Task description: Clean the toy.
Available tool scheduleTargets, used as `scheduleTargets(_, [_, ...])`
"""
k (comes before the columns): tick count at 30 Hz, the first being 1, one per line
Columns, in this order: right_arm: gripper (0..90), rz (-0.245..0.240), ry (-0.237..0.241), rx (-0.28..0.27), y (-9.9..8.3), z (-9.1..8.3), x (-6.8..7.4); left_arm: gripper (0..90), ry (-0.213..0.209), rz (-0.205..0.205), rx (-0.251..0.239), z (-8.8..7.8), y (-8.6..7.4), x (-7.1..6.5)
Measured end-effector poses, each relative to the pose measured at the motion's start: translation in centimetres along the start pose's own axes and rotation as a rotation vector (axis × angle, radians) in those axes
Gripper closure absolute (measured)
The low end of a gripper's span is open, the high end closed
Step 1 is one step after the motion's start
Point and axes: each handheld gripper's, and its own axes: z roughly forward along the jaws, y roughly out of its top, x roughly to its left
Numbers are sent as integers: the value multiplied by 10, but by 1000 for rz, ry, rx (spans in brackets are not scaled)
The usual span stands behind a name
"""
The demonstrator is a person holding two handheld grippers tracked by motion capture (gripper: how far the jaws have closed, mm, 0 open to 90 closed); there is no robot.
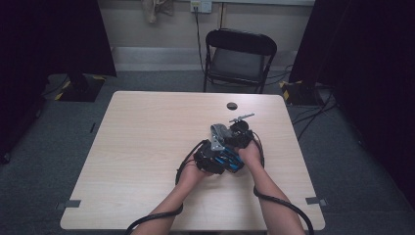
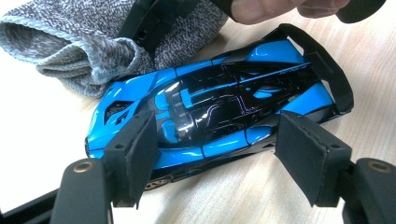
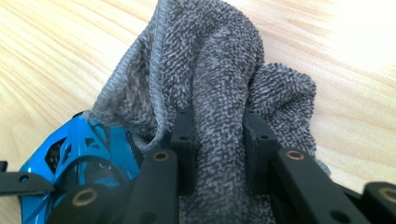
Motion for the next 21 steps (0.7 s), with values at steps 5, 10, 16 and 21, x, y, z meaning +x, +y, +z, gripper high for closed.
scheduleTargets(5, [703, -11, 5, -4, -3, -2, 0, 297, 5, 12, -1, 0, 0, -1])
scheduleTargets(10, [704, -25, 13, 0, -6, -6, -2, 297, 4, 3, 3, 1, 1, -1])
scheduleTargets(16, [704, -31, 26, 6, -12, -11, -7, 298, 5, 5, 5, 1, 1, -1])
scheduleTargets(21, [703, -39, 27, 13, -19, -18, -9, 298, 6, 5, 6, 1, 1, -1])
